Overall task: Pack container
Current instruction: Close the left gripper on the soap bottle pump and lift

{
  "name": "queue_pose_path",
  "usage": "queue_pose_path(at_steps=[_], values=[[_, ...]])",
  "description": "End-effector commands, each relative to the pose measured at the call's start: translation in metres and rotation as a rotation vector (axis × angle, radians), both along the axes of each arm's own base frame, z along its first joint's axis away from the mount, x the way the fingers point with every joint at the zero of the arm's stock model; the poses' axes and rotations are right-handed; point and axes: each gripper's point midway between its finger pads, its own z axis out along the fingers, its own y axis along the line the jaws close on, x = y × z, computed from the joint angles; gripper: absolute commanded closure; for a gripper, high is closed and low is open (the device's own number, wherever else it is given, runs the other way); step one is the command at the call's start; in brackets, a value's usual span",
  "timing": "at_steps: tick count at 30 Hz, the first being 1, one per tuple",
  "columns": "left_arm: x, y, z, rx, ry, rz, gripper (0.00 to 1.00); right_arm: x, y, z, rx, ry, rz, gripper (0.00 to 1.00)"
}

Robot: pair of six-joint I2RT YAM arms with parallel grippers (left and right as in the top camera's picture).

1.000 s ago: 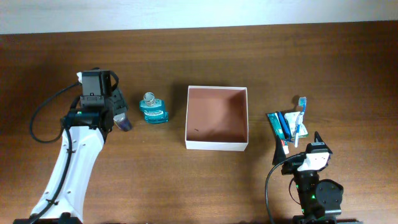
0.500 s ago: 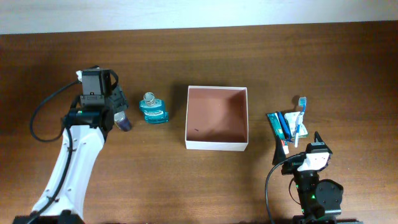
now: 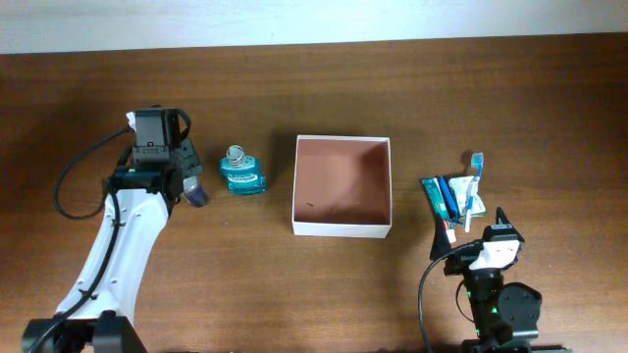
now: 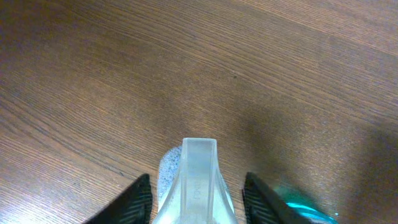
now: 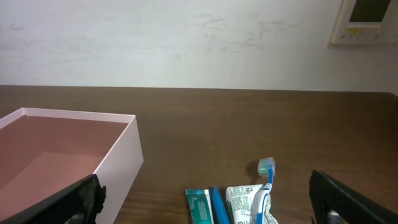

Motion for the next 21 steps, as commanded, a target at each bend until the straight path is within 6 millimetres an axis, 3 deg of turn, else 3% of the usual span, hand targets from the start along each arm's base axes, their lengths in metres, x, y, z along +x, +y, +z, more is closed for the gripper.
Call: queue_pose_path(at_steps=[1, 11, 21], values=[[0.003, 0.003, 0.006, 0.014, -0.011, 0.003, 0.58, 0.0, -0.003, -0.002, -0.007, 0.002, -0.012, 0.02], [0.003, 0.004, 0.011, 0.055, -0.008, -0.045, 0.68, 0.0, -0.003, -0.002, -0.007, 0.001, -0.012, 0.02], [-0.006, 0.005, 0.058, 0.065, -0.128, -0.042, 0.7, 0.0, -0.003, -0.002, -0.007, 0.001, -0.012, 0.01]])
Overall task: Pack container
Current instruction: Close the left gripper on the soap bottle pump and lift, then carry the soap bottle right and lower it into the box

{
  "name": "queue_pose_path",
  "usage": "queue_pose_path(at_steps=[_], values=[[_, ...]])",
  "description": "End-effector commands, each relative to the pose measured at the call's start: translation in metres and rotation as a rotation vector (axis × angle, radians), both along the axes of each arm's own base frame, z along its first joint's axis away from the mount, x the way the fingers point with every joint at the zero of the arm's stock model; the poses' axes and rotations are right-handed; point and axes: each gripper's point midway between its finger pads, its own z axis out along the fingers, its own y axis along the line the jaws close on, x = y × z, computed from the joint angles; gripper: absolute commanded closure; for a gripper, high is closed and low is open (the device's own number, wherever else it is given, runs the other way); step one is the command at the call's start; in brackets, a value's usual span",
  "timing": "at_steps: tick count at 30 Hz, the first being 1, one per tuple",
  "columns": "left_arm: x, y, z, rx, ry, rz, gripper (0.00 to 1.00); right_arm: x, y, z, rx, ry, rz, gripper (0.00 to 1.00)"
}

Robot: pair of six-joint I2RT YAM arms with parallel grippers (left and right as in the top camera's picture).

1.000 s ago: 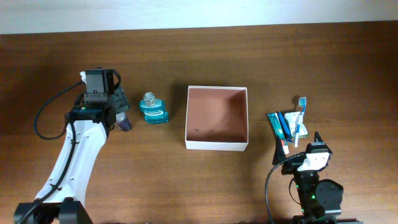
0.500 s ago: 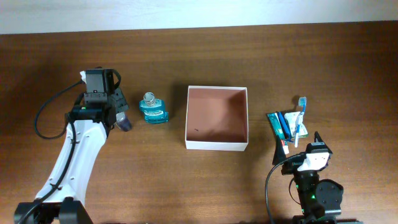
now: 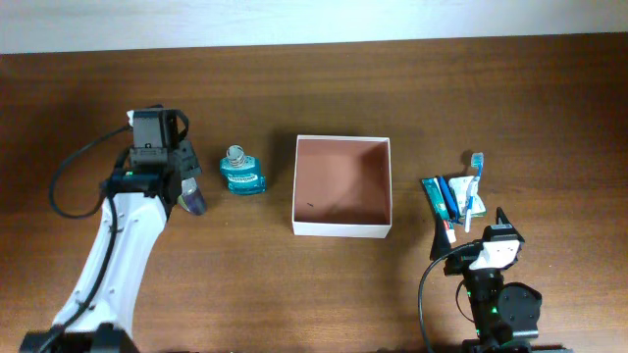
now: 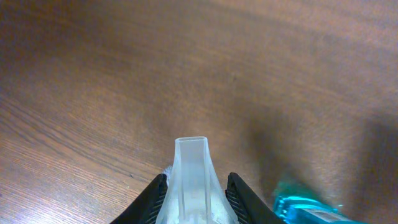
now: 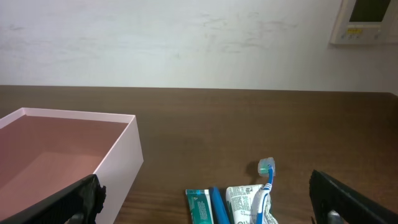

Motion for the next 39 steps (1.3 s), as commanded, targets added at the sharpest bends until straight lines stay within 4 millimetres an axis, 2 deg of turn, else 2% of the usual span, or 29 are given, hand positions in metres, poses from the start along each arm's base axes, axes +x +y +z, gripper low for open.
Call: queue_pose_path(at_steps=[1, 6, 10, 15, 24, 31, 35, 39], values=[[-0.004, 0.004, 0.046, 0.024, -0.118, 0.001, 0.7, 0.0, -0.003, -0.002, -0.007, 0.002, -0.013, 0.02], [-0.017, 0.003, 0.08, 0.022, -0.202, -0.002, 0.7, 0.0, -0.003, -0.002, -0.007, 0.001, -0.012, 0.02], [-0.03, -0.003, 0.117, 0.019, -0.305, -0.053, 0.69, 0.0, -0.003, -0.002, -0.007, 0.002, -0.012, 0.02], [-0.043, -0.031, 0.155, -0.025, -0.413, -0.231, 0.69, 0.0, -0.003, -0.002, -0.007, 0.002, -0.012, 0.02], [-0.061, -0.098, 0.211, -0.21, -0.576, -0.583, 0.68, 0.0, -0.003, -0.002, -0.007, 0.002, -0.012, 0.02], [-0.07, -0.144, 0.232, -0.269, -0.646, -0.756, 0.68, 0.0, -0.003, -0.002, -0.007, 0.002, -0.012, 0.02], [-0.073, -0.168, 0.241, -0.276, -0.682, -0.8, 0.68, 0.0, -0.003, -0.002, -0.007, 0.002, -0.012, 0.02], [-0.069, -0.193, 0.238, -0.263, -0.683, -0.816, 0.69, 0.0, -0.003, -0.002, -0.007, 0.002, -0.012, 0.01]])
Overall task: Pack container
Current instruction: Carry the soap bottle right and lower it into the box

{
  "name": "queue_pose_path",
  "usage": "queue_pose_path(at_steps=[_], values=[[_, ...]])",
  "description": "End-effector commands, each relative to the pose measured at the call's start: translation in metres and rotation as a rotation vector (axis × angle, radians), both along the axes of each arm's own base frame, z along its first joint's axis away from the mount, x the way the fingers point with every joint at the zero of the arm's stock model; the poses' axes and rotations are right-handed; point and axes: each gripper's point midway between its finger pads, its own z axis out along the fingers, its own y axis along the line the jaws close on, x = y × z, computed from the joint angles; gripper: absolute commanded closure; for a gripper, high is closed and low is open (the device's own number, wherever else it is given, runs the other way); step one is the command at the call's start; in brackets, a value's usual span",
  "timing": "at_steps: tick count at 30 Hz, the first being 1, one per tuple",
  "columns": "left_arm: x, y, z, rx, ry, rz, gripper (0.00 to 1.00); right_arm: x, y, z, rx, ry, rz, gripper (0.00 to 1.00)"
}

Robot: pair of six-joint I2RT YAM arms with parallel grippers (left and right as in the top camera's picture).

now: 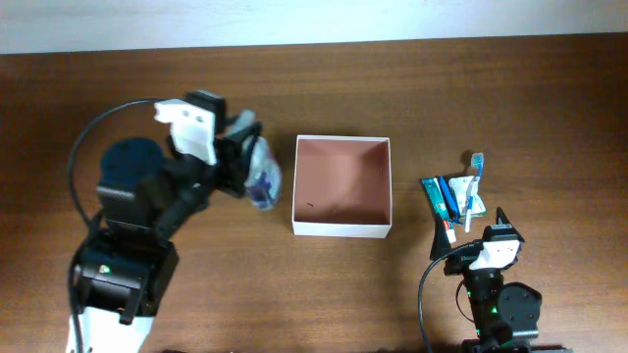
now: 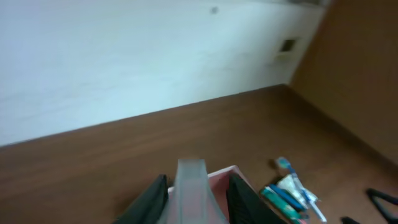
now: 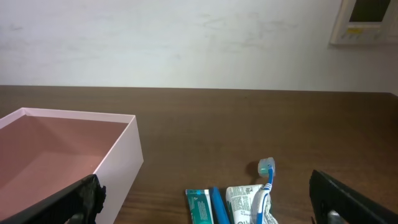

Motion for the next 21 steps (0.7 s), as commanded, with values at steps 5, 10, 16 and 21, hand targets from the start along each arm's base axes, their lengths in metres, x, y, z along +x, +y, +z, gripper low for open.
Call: queue_pose_path(at_steps=[5, 10, 16, 21], values=[[0.011, -0.047, 0.005, 0.025, -0.043, -0.012, 0.69, 0.0, -0.003, -0.002, -0.006, 0.001, -0.012, 0.02], [0.03, -0.078, -0.015, 0.052, -0.035, -0.008, 0.68, 0.0, -0.003, -0.002, -0.007, 0.001, -0.012, 0.02], [0.06, -0.094, -0.034, 0.072, -0.051, 0.059, 0.68, 0.0, -0.003, -0.002, -0.007, 0.001, -0.012, 0.02], [0.082, -0.106, -0.068, 0.102, -0.011, 0.064, 0.68, 0.0, -0.003, -0.002, -0.006, 0.002, -0.012, 0.02]])
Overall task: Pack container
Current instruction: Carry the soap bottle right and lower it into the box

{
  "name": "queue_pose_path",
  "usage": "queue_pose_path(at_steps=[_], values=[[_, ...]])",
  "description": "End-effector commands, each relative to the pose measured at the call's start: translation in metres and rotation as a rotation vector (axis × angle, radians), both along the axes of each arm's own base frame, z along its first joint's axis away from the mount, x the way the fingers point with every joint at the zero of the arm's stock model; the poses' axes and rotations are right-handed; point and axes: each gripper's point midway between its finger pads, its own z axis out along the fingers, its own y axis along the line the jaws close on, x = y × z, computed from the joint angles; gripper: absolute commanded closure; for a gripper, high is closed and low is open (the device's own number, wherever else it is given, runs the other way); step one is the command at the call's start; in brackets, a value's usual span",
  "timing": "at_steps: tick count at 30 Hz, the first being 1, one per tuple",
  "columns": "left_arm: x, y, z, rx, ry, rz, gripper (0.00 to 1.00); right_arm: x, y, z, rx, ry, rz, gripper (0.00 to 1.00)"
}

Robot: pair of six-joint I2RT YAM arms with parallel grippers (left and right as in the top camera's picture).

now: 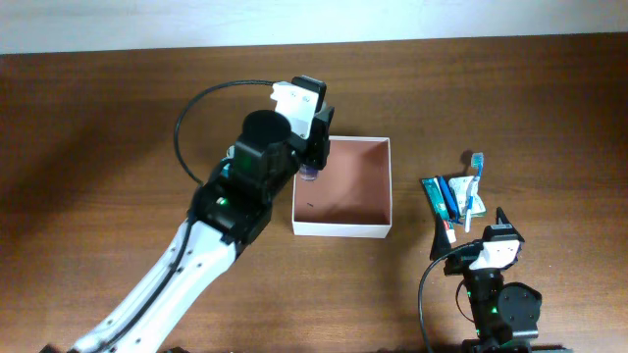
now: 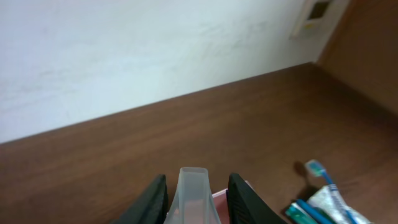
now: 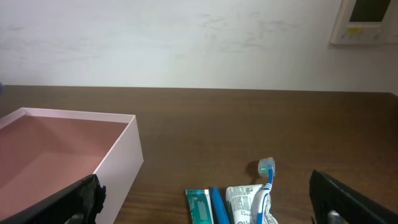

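Note:
The white box with a pink inside [image 1: 342,229] stands mid-table; its wall [image 3: 121,158] also shows in the right wrist view. My left gripper [image 1: 312,165] is over the box's left wall, shut on a clear tube [image 2: 193,193] whose purplish end [image 1: 309,176] hangs at the rim. A corner of the box [image 2: 219,200] peeks from behind the tube. My right gripper [image 3: 205,208] rests near the front edge, wide open and holding nothing. Just ahead of it lie a blue toothbrush [image 3: 268,180], a green toothpaste box [image 3: 200,205] and a white sachet [image 3: 245,202].
The toiletries pile [image 1: 456,196] sits right of the box. The left arm [image 1: 235,206] stretches diagonally from the front left and covers the table left of the box. A pale wall [image 3: 186,43] runs behind the table.
My left gripper has moved right with the clear tube, from beside the box's left side to over its left wall. The right arm has not moved.
My left gripper stood open around the clear tube on the table at the far left, beside a teal bottle. Then it was shut on the tube. Later it held the tube raised near the box, and now at the box's left rim.

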Motion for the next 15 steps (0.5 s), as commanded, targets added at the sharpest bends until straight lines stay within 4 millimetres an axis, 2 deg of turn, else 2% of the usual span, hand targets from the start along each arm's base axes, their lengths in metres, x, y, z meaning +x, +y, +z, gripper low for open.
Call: queue_pose_path(at_steps=[1, 3, 7, 15], values=[[0.018, -0.004, -0.001, 0.001, -0.019, 0.04, 0.68, 0.0, -0.003, -0.002, -0.007, 0.002, -0.012, 0.02], [0.027, -0.005, -0.015, 0.02, -0.004, 0.064, 0.68, 0.0, -0.003, -0.002, -0.006, 0.002, -0.012, 0.02], [0.038, -0.009, -0.027, 0.024, -0.008, 0.079, 0.69, 0.0, -0.003, -0.002, -0.007, 0.001, -0.012, 0.02], [0.049, -0.011, -0.056, 0.059, 0.031, 0.098, 0.69, 0.0, -0.003, -0.002, -0.006, 0.001, -0.013, 0.01]])
